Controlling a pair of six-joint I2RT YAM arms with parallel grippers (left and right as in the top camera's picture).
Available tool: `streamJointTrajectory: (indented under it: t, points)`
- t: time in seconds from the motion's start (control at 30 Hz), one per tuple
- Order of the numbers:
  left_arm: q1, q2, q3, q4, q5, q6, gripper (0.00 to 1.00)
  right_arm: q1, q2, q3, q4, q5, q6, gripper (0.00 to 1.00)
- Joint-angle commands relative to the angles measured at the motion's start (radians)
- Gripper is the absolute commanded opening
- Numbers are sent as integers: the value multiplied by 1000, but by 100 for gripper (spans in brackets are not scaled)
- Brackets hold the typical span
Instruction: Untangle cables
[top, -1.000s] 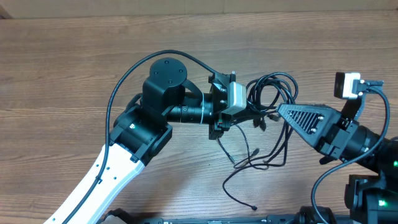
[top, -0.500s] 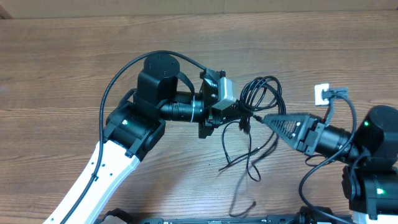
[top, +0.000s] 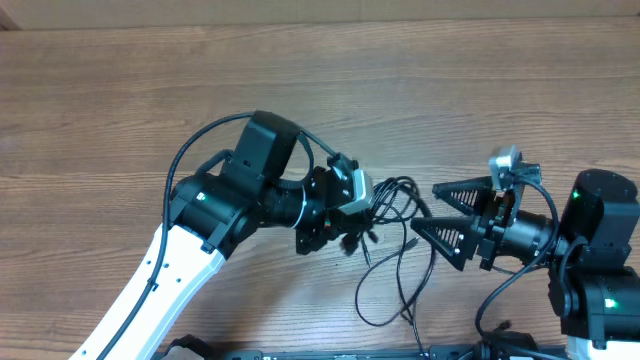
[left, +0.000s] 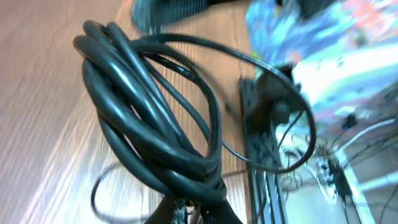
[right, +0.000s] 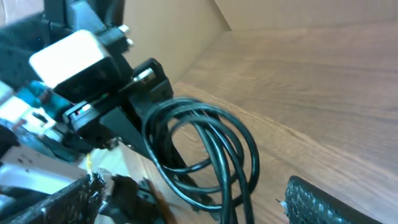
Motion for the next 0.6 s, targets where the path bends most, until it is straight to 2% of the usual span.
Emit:
streamJointTrajectory:
  t: [0.0, 0.23, 0.3, 0.43, 0.57]
  points:
    - [4, -2, 10, -44, -39, 108, 4, 0, -3, 11, -3, 2, -175, 91]
    - [4, -2, 10, -76, 127, 194, 4, 0, -3, 11, -83, 2, -403, 91]
    - [4, -2, 10, -99, 166, 236, 4, 0, -3, 11, -103, 3, -454, 87]
    - [3, -2, 10, -154, 202, 301, 4, 0, -3, 11, -87, 3, -496, 79]
    - [3, -2, 10, -181, 244, 350, 4, 0, -3, 11, -53, 3, -497, 76]
